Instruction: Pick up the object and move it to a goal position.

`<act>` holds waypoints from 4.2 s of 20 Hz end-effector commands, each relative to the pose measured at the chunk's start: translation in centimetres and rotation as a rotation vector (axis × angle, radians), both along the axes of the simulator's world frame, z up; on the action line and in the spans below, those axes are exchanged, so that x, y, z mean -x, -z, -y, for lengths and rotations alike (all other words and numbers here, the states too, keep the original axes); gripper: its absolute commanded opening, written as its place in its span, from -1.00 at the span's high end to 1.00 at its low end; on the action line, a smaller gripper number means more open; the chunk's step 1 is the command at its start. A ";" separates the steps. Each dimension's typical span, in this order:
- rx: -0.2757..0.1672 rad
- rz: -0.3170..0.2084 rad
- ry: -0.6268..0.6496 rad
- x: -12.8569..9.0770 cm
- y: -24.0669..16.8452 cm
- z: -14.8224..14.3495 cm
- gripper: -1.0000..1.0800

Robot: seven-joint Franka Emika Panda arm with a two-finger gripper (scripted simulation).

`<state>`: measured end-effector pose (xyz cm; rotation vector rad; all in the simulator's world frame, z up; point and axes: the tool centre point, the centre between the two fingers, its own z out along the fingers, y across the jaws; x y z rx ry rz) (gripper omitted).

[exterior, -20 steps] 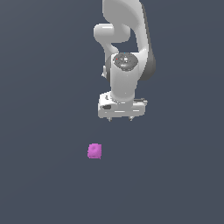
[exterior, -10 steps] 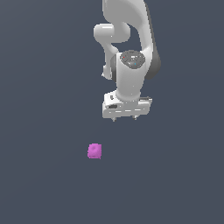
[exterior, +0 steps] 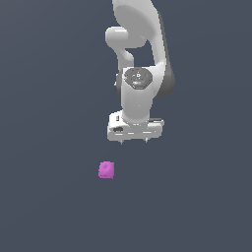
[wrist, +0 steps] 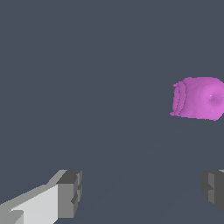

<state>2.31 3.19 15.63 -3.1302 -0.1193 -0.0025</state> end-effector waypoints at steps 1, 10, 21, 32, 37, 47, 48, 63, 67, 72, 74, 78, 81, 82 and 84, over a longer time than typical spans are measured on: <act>0.000 -0.001 0.014 -1.1 0.6 1.2 -0.92; 0.002 -0.001 0.073 -5.4 3.9 7.2 -0.92; 0.008 -0.002 0.108 -7.6 6.4 11.5 -0.92; 0.009 -0.002 0.111 -7.6 8.0 11.7 -0.92; 0.009 -0.002 0.111 -7.5 10.7 11.8 -0.92; 0.009 -0.002 0.111 -7.7 11.6 11.8 1.00; 0.009 -0.002 0.111 -7.7 11.6 11.8 1.00; 0.009 -0.002 0.111 -7.2 11.2 11.6 1.00; 0.009 -0.002 0.111 -6.5 10.7 11.3 1.00; 0.009 -0.002 0.111 -5.0 9.6 10.7 1.00; 0.009 -0.002 0.111 -4.2 9.0 10.3 1.00; 0.009 -0.002 0.111 -2.3 7.6 9.5 1.00; 0.009 -0.002 0.111 -0.8 6.4 8.9 1.00; 0.009 -0.002 0.111 -0.2 6.0 8.6 1.00; 0.009 -0.002 0.111 0.9 5.2 8.2 1.00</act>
